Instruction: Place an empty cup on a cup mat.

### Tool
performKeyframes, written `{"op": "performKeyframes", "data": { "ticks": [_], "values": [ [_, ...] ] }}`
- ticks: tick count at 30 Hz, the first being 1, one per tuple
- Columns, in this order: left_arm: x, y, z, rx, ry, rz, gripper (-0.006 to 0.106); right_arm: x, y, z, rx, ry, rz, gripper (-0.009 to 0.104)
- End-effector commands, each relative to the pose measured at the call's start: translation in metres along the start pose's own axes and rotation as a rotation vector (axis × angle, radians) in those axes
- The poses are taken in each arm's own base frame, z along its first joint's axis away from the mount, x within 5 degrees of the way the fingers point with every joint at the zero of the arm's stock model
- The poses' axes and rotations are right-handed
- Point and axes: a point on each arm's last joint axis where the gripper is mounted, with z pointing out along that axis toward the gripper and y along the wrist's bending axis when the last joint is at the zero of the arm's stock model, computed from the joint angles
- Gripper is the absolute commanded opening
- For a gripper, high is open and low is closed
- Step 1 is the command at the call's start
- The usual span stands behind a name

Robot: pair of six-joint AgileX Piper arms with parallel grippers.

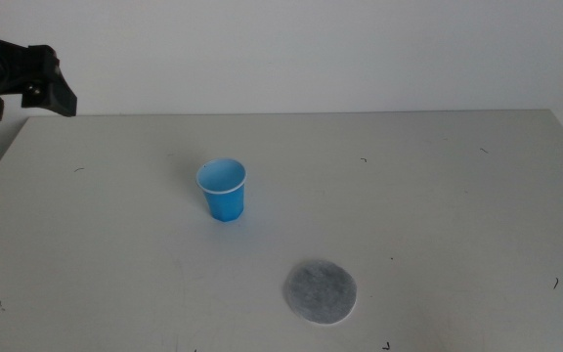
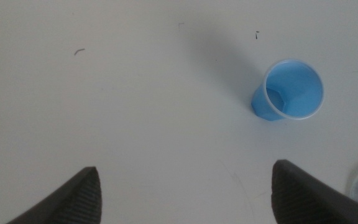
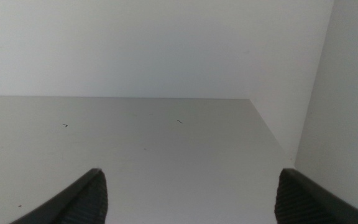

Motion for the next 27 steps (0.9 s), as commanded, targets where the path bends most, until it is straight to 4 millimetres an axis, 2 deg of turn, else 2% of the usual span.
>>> {"op": "performKeyframes", "data": {
  "ticks": [1, 5, 11, 19, 27],
  "values": [
    [-0.011, -0.005, -0.004, 0.031, -0.072, -0.065, 0.105, -0.012, 0.0, -0.003, -0.002, -0.109, -0.017, 0.094],
    [-0.015, -0.004, 0.019, 0.069, -0.043, -0.112, 0.105, -0.012, 0.0, -0.003, -0.002, -0.109, -0.017, 0.094],
    [-0.017, -0.012, 0.062, 0.187, 0.042, -0.122, 0.105, -0.012, 0.0, -0.003, -0.002, -0.109, -0.017, 0.094],
    [-0.019, -0.043, 0.123, 0.222, 0.128, -0.093, 0.105, -0.012, 0.0, -0.003, -0.002, -0.109, -0.017, 0.094],
    [-0.033, -0.07, 0.167, 0.228, 0.172, -0.064, 0.105, -0.012, 0.0, -0.003, -0.002, -0.109, -0.017, 0.094]
  ]
}}
